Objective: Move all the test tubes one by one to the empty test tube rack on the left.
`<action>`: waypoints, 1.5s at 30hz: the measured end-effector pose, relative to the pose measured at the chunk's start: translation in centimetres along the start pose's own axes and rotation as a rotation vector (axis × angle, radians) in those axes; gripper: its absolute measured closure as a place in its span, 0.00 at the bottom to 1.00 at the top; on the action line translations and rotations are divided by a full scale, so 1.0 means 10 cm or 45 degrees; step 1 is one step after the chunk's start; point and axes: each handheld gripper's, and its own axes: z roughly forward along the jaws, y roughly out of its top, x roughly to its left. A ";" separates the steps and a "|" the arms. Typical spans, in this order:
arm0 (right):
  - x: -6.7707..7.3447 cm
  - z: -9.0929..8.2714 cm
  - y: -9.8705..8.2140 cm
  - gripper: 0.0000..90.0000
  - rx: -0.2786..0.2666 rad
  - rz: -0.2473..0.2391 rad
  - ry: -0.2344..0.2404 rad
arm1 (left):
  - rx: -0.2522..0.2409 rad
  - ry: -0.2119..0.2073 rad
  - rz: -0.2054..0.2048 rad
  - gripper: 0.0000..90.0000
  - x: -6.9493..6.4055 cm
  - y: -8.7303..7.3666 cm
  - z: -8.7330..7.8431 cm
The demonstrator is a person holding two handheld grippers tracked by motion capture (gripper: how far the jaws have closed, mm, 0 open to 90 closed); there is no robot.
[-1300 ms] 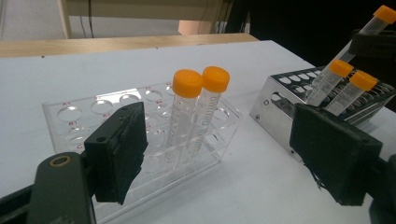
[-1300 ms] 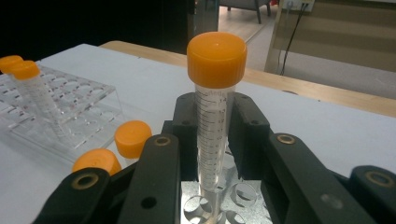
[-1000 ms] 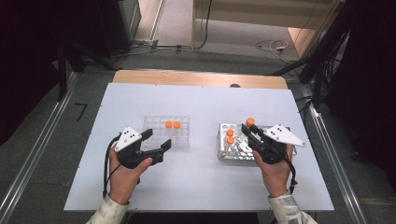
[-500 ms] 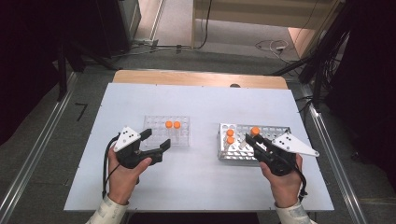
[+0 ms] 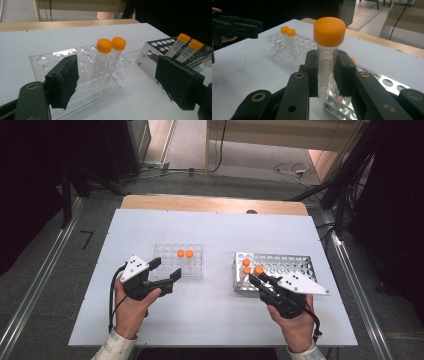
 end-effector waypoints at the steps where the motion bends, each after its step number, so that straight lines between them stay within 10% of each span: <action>1: 0.02 0.02 0.00 0.80 0.004 -0.009 0.008 | 0.001 -0.001 0.000 0.21 0.00 0.00 0.00; 45: 0.66 1.05 -0.06 0.80 0.138 -0.116 0.221 | -0.009 -0.094 0.060 0.26 -0.28 0.06 -0.05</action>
